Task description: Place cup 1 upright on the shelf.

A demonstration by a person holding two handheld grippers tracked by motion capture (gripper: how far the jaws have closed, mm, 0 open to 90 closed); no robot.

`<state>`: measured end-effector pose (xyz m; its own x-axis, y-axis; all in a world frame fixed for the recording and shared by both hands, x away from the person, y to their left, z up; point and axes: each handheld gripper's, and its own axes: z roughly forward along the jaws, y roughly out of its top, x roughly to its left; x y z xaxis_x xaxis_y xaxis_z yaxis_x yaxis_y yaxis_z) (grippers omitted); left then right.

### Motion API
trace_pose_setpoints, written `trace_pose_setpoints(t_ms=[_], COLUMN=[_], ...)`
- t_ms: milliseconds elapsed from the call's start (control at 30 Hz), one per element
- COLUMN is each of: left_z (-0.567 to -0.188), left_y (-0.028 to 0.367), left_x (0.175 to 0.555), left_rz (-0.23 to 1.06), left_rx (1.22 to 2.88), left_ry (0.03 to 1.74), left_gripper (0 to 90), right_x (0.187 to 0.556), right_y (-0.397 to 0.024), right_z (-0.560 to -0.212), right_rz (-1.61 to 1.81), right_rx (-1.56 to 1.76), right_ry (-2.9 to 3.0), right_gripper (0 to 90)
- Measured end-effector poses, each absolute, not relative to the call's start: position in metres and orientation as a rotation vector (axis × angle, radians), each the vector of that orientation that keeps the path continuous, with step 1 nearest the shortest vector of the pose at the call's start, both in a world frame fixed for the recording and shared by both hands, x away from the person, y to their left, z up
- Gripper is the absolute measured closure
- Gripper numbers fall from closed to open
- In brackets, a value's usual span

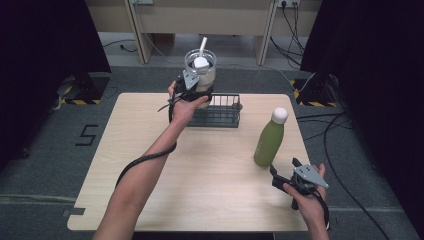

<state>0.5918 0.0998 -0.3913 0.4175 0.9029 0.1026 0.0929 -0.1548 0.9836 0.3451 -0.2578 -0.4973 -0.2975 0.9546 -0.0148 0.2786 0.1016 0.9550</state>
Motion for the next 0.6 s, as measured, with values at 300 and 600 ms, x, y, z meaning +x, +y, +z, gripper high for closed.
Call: trace_pose_setpoints(t_ms=[300, 600], left_z=[-0.402, -0.41], left_y=[0.099, 0.098], left_x=[0.599, 0.603], left_rz=[0.911, 0.894], left_rx=[1.582, 1.583], left_ry=[0.934, 0.961], left_gripper=[9.5, 9.5], right_x=[0.345, 0.345], right_y=[-0.257, -0.255], right_z=[-0.498, -0.499], right_rz=[1.223, 1.225], right_rx=[1.221, 1.22], right_ry=[1.685, 1.691], right_gripper=[13.3, 13.3])
